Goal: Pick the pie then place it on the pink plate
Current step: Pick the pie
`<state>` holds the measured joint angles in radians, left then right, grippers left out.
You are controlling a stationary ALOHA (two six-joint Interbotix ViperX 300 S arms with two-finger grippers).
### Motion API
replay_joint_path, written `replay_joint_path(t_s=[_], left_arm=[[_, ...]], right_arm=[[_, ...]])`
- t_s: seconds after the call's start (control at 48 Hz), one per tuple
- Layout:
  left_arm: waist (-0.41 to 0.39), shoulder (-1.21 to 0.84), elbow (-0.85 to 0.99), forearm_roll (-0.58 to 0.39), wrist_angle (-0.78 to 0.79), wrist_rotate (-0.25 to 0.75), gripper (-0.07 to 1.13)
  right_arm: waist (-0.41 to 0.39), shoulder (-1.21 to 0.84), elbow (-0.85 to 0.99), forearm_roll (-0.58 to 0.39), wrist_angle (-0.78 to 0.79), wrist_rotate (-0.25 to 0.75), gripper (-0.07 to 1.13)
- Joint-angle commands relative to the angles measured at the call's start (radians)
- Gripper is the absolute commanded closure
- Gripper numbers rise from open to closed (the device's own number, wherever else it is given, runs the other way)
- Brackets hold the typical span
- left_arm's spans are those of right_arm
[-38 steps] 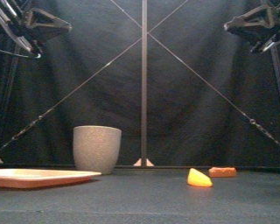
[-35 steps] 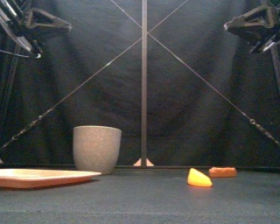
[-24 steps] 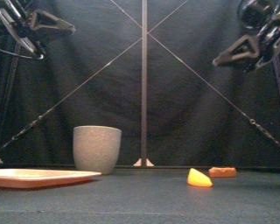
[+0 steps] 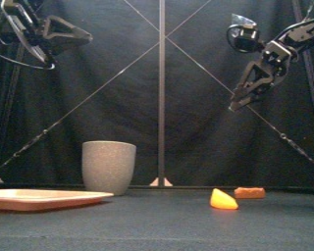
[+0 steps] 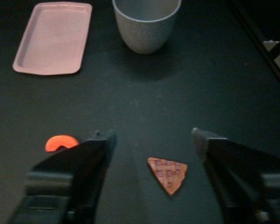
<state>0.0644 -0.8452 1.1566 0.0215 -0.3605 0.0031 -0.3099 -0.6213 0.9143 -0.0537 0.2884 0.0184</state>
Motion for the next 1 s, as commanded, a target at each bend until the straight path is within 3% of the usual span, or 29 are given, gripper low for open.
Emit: replay_joint_path(t_s=[0.021,0.25,0.396,0.792,1.0], left_arm=[[0.012,0.002,-0.028,0.003,-0.011,0.0,1.06],[0.044,0.003,-0.026,0.003,-0.012,0.0,1.06],[0.06,0.002,-0.023,0.002,-0.021,0.0,1.06],[0.084,0.003,-0.003,0.002,-0.066,0.0,1.06],[0.084,0.003,0.012,-0.003,-0.067,-0.002,1.06]], right_arm=[[-0.034,-0.002,-0.021,0.012,0.015,0.002,-0.01],[-0.064,0.046,-0.091,0.021,0.325,-0.038,0.0],[-0.057,0.097,-0.123,0.014,0.505,-0.124,0.0],[-0.035,0.402,-0.195,0.008,0.494,-0.558,0.0],[-0.075,0.565,-0.302,0.008,0.494,-0.701,0.0]])
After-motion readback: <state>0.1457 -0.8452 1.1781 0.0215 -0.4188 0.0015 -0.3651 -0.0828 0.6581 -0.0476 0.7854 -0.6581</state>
